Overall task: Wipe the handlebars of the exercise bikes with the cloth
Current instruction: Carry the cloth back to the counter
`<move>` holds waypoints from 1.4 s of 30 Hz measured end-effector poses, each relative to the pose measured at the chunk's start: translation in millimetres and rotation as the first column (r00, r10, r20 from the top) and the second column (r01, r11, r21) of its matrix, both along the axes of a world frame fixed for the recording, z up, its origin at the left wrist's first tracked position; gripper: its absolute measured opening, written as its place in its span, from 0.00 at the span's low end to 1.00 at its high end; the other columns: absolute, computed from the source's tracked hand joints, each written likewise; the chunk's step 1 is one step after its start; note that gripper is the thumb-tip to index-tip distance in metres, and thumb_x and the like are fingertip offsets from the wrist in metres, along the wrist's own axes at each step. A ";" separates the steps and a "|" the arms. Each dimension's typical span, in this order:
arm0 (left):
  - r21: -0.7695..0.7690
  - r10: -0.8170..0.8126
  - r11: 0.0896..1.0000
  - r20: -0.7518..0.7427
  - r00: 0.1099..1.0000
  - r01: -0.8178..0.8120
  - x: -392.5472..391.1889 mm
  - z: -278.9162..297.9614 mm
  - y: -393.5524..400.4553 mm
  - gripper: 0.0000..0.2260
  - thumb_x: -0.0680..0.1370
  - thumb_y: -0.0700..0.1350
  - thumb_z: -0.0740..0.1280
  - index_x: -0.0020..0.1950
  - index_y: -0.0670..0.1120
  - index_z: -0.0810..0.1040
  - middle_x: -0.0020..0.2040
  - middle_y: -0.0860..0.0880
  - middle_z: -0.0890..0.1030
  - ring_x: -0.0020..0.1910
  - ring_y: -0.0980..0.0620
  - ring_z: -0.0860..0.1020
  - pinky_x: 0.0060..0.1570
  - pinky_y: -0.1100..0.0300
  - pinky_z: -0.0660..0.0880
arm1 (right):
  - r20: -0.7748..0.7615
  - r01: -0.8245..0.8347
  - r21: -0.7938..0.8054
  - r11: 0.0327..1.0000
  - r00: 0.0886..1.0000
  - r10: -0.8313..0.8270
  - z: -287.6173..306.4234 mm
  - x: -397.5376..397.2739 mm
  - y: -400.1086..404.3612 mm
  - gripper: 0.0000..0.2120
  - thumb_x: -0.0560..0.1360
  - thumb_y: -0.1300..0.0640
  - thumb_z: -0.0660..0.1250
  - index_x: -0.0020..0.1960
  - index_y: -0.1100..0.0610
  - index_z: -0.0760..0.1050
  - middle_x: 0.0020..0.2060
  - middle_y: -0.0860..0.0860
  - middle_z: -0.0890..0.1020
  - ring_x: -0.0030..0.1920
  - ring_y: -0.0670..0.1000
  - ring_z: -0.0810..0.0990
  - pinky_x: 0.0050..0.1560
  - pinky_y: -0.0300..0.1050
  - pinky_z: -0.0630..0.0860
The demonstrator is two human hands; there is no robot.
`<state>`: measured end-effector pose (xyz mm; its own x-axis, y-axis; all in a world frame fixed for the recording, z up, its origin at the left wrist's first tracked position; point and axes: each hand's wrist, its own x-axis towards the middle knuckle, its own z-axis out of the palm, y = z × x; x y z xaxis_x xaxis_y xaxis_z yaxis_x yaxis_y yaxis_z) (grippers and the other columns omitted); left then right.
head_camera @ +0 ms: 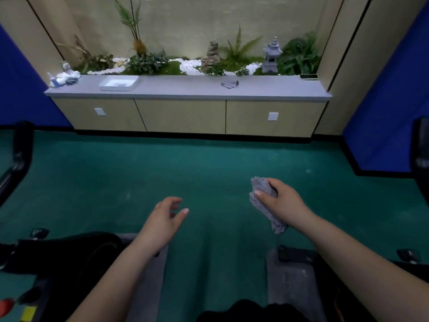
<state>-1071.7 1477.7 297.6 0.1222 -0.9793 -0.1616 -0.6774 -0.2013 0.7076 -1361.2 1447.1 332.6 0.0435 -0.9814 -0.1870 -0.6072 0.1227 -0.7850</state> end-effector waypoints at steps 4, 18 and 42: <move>-0.002 0.036 0.999 -0.016 0.999 -0.036 22.8 -0.5 -34.6 0.16 0.75 0.48 0.67 0.62 0.46 0.73 0.56 0.45 0.77 0.50 0.49 0.78 0.54 0.57 0.73 | -0.002 -0.020 0.008 1.000 1.000 0.020 -0.4 24.8 -46.6 0.19 0.76 0.49 0.66 0.63 0.56 0.73 0.54 0.51 0.81 0.49 0.50 0.78 0.44 0.40 0.70; 0.102 0.195 0.976 -0.009 0.981 -0.193 77.7 -20.5 -237.9 0.17 0.75 0.49 0.67 0.63 0.47 0.72 0.58 0.46 0.77 0.51 0.51 0.78 0.50 0.61 0.71 | 0.024 -0.176 0.085 0.981 0.984 0.175 -29.7 88.0 -303.8 0.21 0.76 0.49 0.66 0.67 0.56 0.71 0.61 0.52 0.78 0.54 0.51 0.77 0.53 0.44 0.72; 0.010 0.377 0.925 -0.148 0.914 -0.380 347.1 -1.5 -567.1 0.14 0.75 0.47 0.68 0.60 0.50 0.73 0.54 0.51 0.77 0.47 0.56 0.78 0.43 0.64 0.70 | -0.021 -0.320 0.043 0.947 0.947 0.321 -12.1 373.1 -679.3 0.17 0.76 0.48 0.66 0.62 0.54 0.74 0.53 0.50 0.80 0.52 0.51 0.78 0.49 0.41 0.70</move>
<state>-724.6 910.6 296.0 0.4608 -0.8673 -0.1882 -0.4435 -0.4087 0.7977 -988.1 767.7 320.5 0.3485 -0.9085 -0.2304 -0.6409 -0.0516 -0.7659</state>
